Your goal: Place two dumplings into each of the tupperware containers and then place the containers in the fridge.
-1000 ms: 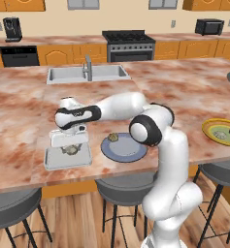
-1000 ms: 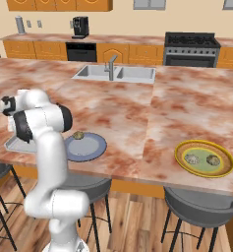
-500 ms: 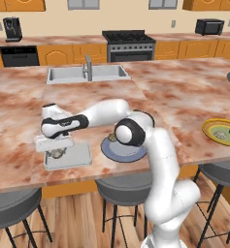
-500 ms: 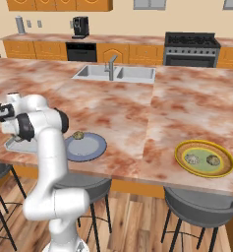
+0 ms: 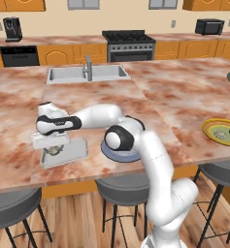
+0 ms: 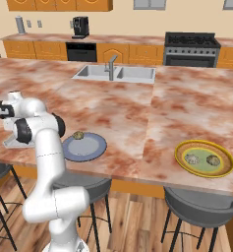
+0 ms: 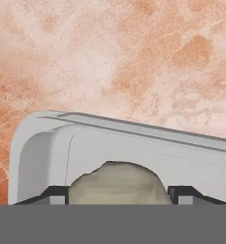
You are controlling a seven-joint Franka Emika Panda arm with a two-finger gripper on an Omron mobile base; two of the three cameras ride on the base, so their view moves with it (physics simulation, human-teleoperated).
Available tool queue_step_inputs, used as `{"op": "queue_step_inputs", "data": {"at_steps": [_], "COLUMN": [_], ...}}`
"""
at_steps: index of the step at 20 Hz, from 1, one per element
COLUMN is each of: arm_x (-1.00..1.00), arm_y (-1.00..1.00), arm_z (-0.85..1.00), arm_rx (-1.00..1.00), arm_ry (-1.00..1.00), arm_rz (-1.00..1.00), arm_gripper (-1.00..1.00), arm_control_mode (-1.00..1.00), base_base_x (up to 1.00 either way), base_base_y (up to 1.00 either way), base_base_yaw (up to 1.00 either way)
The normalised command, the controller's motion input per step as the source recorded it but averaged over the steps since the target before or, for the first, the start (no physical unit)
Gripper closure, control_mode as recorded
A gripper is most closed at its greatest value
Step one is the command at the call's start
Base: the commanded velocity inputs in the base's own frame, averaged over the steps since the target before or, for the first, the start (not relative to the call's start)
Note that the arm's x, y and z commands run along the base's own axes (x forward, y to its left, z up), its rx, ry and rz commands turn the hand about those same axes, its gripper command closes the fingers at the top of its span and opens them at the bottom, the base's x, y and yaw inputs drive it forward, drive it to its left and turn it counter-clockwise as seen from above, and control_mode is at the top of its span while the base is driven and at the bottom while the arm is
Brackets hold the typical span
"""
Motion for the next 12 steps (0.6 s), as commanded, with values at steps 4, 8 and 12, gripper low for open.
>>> {"op": "queue_step_inputs", "data": {"at_steps": [4,8,12], "arm_x": [-0.09,-0.29,-0.32], "arm_y": [0.0,-0.44,-0.76], "arm_z": [0.0,0.0,0.12], "arm_rx": [0.0,0.0,0.08], "arm_ry": [0.0,0.0,0.0], "arm_rz": [0.0,-0.01,-0.02], "arm_gripper": [-1.0,-1.0,-1.0], "arm_control_mode": [-1.0,-1.0,-1.0], "base_base_x": [0.0,0.0,0.0], "base_base_y": [0.0,0.0,0.0], "base_base_yaw": [0.0,0.0,0.0]}}
